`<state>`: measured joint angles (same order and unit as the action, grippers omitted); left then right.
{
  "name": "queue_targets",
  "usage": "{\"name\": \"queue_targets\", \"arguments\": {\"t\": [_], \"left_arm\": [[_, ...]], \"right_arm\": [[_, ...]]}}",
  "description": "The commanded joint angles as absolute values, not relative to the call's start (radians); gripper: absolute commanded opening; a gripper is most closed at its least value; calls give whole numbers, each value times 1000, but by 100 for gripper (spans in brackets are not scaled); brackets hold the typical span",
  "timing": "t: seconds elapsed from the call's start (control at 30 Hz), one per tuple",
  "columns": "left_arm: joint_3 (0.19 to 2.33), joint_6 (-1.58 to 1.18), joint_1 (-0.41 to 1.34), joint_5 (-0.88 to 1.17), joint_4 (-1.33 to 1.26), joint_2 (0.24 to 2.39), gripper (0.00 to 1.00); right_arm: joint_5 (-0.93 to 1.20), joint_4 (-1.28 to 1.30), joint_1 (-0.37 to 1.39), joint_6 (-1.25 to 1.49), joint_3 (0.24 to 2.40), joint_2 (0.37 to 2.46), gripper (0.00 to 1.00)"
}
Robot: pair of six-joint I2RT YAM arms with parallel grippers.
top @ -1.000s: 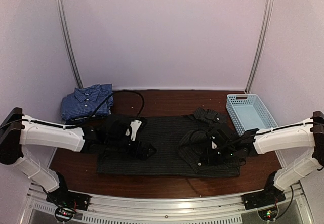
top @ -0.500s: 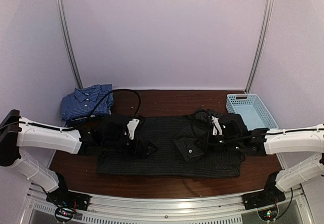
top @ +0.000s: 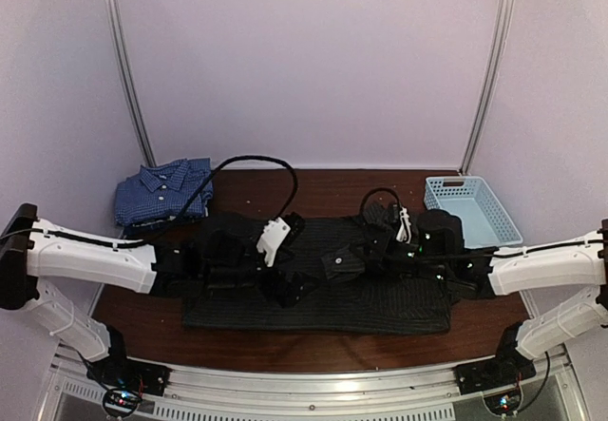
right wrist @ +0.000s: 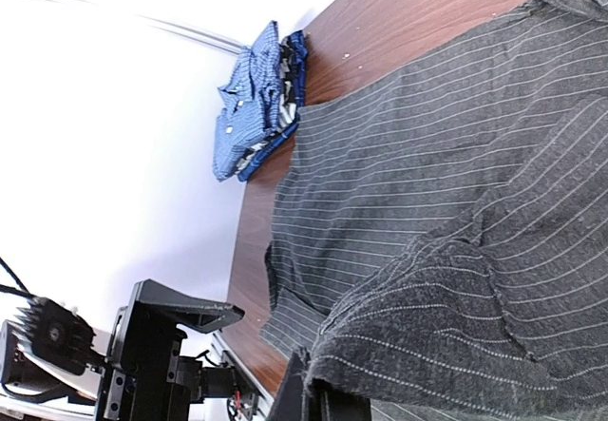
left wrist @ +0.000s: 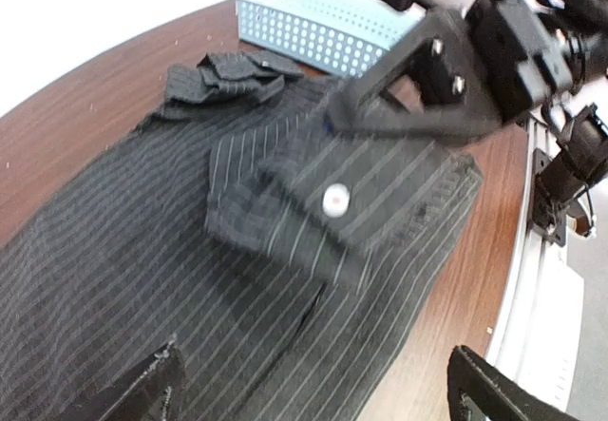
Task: Fold and stack the long sleeve shirts
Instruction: Adjust the sleeve of the 1/3-folded shirt.
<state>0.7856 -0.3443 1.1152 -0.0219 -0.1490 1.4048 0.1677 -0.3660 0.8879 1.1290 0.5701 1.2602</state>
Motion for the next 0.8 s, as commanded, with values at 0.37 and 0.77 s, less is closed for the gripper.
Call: {"name": "queue_targets", "arguments": {"t": [0.37,0.77], "left_arm": [[804,-699,1018,405,-389,1505,92],[686,-1002,909,630,-735,1615,77]], "right_arm": [[140,-647,947,1138,514,1287,0],[136,-683,957,1118,499,1279,0]]}}
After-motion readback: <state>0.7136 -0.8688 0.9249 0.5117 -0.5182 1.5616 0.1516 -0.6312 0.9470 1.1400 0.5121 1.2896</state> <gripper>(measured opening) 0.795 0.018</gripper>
